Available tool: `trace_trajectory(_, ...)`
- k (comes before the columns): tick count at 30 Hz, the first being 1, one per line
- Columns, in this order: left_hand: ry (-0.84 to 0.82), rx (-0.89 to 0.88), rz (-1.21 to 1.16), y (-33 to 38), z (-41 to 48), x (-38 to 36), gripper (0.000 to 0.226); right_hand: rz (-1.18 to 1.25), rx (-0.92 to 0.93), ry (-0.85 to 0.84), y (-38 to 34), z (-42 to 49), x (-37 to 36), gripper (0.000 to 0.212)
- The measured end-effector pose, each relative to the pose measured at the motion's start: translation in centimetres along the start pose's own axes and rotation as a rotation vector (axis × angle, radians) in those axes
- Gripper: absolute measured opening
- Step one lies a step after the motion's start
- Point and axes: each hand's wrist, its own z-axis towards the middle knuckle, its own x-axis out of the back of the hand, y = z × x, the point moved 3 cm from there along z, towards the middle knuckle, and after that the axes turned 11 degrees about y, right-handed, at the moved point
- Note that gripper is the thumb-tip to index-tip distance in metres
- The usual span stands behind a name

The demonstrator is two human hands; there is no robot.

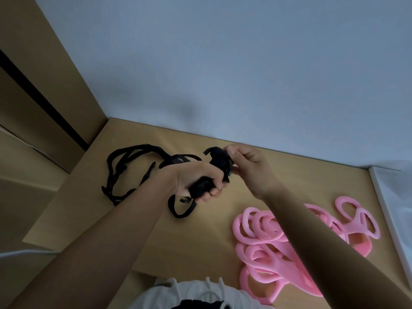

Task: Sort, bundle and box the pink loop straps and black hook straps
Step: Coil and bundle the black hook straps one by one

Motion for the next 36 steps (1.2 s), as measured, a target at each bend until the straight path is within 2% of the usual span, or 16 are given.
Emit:
trace_trajectory(3, 0.23, -0.047, 0.023, -0.3, 1.9, 0.3, 0.013, 0.078, -0.13, 0.029, 2.2, 0.3, -0.1, 0.025)
trace_trajectory(5, 0.405, -0.072, -0.014, -0.7, 3.3, 1.0, 0.003, 0.006, -0.173, 0.097, 3.1, 0.7, 0.0, 0.028)
trace_trajectory(6, 0.453, -0.077, -0.06, -0.9, 3.8, 1.5, 0.011, -0.03, -0.2, 0.138, 3.4, 1.0, 0.1, 0.027)
trace_trajectory(9, 0.458, -0.076, -0.329, -1.4, 5.4, 2.5, 0.068, -0.072, -0.321, 0.176, 4.7, 1.4, 0.6, 0.025)
trace_trajectory(10, 0.438, -0.094, -0.399, -1.4, 5.8, 2.5, 0.076, -0.07, -0.352, 0.167, 5.2, 1.4, 0.6, 0.029)
trace_trajectory(12, 0.431, -0.127, -0.41, -1.3, 6.6, 2.3, 0.079, -0.077, -0.381, 0.181, 5.8, 1.5, 0.9, 0.034)
trace_trajectory(13, 0.444, -0.16, -0.339, -1.2, 6.8, 2.1, 0.079, -0.082, -0.382, 0.209, 6.0, 1.8, 1.1, 0.033)
trace_trajectory(16, 0.506, -0.267, 0.08, -1.0, 6.9, 1.9, 0.076, -0.137, -0.354, 0.367, 6.6, 3.1, 2.6, 0.027)
trace_trajectory(18, 0.674, -0.318, 0.361, -1.2, 6.6, 3.1, 0.065, -0.248, -0.329, 0.448, 7.2, 3.8, 3.5, 0.032)
trace_trajectory(20, 0.829, -0.391, 0.727, -1.7, 6.2, 4.1, 0.053, -0.411, -0.322, 0.445, 7.8, 4.1, 3.7, 0.035)
trace_trajectory(22, 0.867, -0.407, 1.135, -2.6, 6.6, 4.7, 0.05, -0.528, -0.333, 0.443, 8.5, 4.1, 3.5, 0.033)
trace_trajectory(23, 0.855, -0.36, 1.268, -3.1, 6.9, 5.0, 0.051, -0.557, -0.346, 0.462, 8.9, 4.1, 3.4, 0.033)
trace_trajectory(26, 0.819, -0.186, 1.346, -4.5, 7.6, 5.7, 0.057, -0.703, -0.421, 0.478, 10.3, 3.8, 3.4, 0.038)
trace_trajectory(30, 0.867, -0.27, 1.322, -4.9, 7.4, 6.1, 0.053, -0.831, -0.449, 0.39, 10.6, 3.7, 3.1, 0.044)
trace_trajectory(33, 0.972, -0.352, 1.279, -5.0, 6.8, 6.0, 0.05, -1.003, -0.283, 0.411, 9.0, 3.8, 2.6, 0.054)
trace_trajectory(36, 1.035, -0.347, 1.295, -5.3, 6.2, 5.1, 0.051, -1.029, -0.002, 0.375, 7.4, 3.1, 1.2, 0.048)
